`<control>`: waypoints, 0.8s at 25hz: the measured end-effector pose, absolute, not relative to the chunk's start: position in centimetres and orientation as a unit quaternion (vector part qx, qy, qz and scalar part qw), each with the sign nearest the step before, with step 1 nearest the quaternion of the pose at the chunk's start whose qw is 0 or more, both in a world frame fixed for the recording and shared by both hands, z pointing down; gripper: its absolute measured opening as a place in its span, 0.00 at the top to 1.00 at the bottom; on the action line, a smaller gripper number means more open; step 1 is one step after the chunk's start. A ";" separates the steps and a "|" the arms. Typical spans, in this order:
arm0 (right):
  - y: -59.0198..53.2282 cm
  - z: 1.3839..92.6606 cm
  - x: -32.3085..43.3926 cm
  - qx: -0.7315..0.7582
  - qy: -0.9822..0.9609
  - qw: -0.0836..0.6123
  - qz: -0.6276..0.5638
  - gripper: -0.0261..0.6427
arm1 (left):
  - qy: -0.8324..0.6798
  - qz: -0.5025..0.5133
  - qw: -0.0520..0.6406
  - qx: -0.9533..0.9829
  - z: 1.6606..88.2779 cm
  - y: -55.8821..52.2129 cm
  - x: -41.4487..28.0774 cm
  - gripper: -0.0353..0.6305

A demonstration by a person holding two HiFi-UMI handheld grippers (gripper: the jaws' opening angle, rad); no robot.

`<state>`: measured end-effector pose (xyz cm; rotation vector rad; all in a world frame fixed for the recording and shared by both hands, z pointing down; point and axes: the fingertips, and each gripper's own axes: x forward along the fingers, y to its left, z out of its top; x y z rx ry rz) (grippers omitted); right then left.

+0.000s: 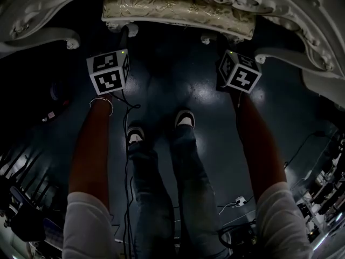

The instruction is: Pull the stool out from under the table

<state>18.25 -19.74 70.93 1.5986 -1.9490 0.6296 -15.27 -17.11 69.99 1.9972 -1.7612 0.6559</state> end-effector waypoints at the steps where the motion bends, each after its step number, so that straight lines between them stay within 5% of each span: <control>1: -19.8 70.9 18.3 0.594 -0.723 0.267 0.232 0.60 | -0.629 0.235 0.195 0.715 69.9 -17.2 -15.3 0.63; 20: -17.3 71.1 19.3 0.596 -0.710 0.287 0.240 0.60 | -0.622 0.253 0.203 0.713 69.9 -15.1 -14.2 0.65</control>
